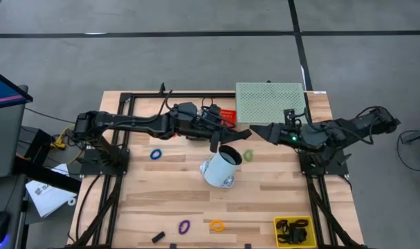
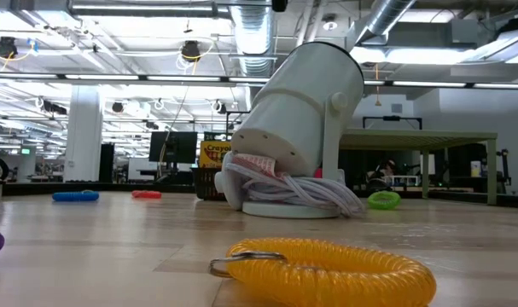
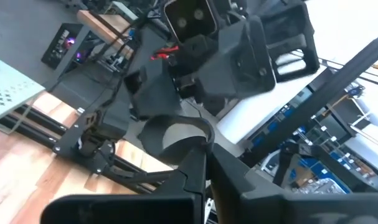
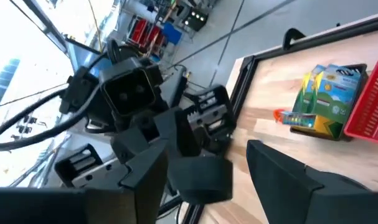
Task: Pick & Place Office Desk Supplies
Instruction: Put the black rubber band into the yellow bin
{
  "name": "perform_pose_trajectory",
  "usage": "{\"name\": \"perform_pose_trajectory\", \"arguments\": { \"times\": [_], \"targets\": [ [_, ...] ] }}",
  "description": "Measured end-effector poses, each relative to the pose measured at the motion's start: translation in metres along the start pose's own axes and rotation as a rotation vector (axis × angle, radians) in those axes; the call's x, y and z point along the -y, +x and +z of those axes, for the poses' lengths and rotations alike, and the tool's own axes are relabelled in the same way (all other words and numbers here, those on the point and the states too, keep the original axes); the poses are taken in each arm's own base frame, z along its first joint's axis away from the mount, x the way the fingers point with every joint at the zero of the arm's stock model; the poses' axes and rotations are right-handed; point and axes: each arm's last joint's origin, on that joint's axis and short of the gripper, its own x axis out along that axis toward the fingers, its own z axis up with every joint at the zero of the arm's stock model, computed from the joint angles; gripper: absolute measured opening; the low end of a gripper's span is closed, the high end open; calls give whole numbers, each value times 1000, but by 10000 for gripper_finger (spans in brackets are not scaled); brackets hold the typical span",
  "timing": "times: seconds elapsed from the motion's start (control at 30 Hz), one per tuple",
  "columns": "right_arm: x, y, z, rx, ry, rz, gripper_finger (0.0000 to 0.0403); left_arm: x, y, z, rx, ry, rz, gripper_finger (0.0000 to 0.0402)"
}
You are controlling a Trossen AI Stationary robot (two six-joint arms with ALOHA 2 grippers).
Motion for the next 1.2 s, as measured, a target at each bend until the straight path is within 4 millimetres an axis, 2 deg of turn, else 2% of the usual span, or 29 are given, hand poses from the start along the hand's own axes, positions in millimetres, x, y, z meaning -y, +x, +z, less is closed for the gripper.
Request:
{"name": "perform_pose_trajectory", "arguments": {
  "times": [0.27, 0.47, 0.6, 0.8, 0.83, 1.03, 1.2],
  "targets": [
    [-3, 19, -6, -24, -6, 25, 213, 0, 0, 2, 41, 21, 22, 1],
    [-6, 25, -1, -6, -22, 61, 202, 0, 0, 2, 39, 20, 23, 2],
    [-7, 26, -2, -28, -32, 77, 157, 0, 0, 2, 35, 20, 25, 2],
    [-8, 25, -2, -26, -61, 90, 27, -1, 0, 1, 23, 17, 35, 2],
    [-9, 25, -2, -25, -68, 92, 15, -1, 0, 1, 24, 18, 34, 2],
    [-8, 25, -1, -22, -82, 89, 6, -2, -1, 1, -12, 15, -8, 10],
    [-5, 20, 3, -6, -101, 58, 5, 4, -2, -2, -82, -20, -88, 46]
  ]
}}
